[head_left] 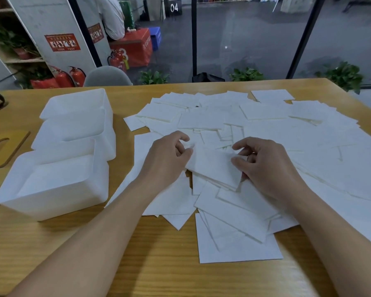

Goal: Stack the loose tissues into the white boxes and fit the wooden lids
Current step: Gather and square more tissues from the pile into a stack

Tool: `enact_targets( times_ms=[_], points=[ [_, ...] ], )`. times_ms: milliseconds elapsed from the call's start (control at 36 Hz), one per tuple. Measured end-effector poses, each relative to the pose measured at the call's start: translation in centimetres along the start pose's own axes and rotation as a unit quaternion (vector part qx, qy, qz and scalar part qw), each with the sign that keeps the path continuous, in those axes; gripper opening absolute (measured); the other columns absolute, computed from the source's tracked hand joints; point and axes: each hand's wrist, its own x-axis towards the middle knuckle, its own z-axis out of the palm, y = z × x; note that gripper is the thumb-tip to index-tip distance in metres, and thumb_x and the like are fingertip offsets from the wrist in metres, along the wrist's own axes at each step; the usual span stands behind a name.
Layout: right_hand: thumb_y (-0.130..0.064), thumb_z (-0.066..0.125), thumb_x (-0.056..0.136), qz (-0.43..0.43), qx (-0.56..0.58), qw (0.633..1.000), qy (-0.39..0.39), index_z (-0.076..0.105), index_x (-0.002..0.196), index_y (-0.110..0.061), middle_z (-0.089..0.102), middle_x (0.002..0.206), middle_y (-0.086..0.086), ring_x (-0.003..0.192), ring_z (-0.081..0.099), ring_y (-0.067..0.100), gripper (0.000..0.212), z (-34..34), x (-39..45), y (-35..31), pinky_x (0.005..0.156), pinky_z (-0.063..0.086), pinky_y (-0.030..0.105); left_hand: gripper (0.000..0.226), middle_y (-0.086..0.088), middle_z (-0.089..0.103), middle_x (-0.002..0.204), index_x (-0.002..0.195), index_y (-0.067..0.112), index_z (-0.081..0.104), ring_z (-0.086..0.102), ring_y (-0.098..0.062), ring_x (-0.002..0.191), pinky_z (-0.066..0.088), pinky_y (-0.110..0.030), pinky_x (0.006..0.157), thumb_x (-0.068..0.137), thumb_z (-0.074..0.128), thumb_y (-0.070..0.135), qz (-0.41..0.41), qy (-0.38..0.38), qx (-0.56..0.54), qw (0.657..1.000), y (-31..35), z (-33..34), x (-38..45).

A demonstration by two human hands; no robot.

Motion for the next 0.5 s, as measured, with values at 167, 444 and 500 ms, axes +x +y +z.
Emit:
enact_targets(
  times_ms=[167,444,500],
  points=[
    [-0.015,0.079,0.096,-0.013,-0.037,0.999,0.003,0.076,0.103,-0.031,0.071,0.087,-0.013,0.056,0.068,0.001,0.018,0.4,-0.1,0.1,0.062,0.046,0.009,0.039,0.013,0.065,0.104,0.143,0.025,0.062,0.061,-0.013,0.107,0.054,-0.037,0.094,0.114,0.05,0.048,-0.001,-0.025,0.087,0.996,1.1,0.3,-0.4],
    [-0.011,0.075,0.094,-0.026,-0.048,0.998,-0.016,0.076,0.104,-0.034,0.072,0.094,-0.015,0.057,0.057,0.005,0.026,0.5,-0.2,0.4,0.056,0.046,0.013,0.032,0.011,0.069,0.089,0.106,0.034,0.066,0.066,0.0,0.074,0.048,-0.023,0.061,0.095,0.072,0.063,-0.072,-0.079,0.01,0.994,1.6,0.6,1.1],
    [-0.011,0.076,0.094,-0.025,-0.05,0.998,-0.021,0.076,0.106,-0.034,0.072,0.094,-0.015,0.058,0.056,0.005,0.025,0.5,-0.2,0.4,0.057,0.047,0.014,0.026,0.009,0.072,0.086,0.096,0.034,0.07,0.065,0.0,0.065,0.05,-0.02,0.053,0.092,0.077,0.059,-0.067,-0.082,-0.041,0.994,1.5,0.5,1.2]
  ],
)
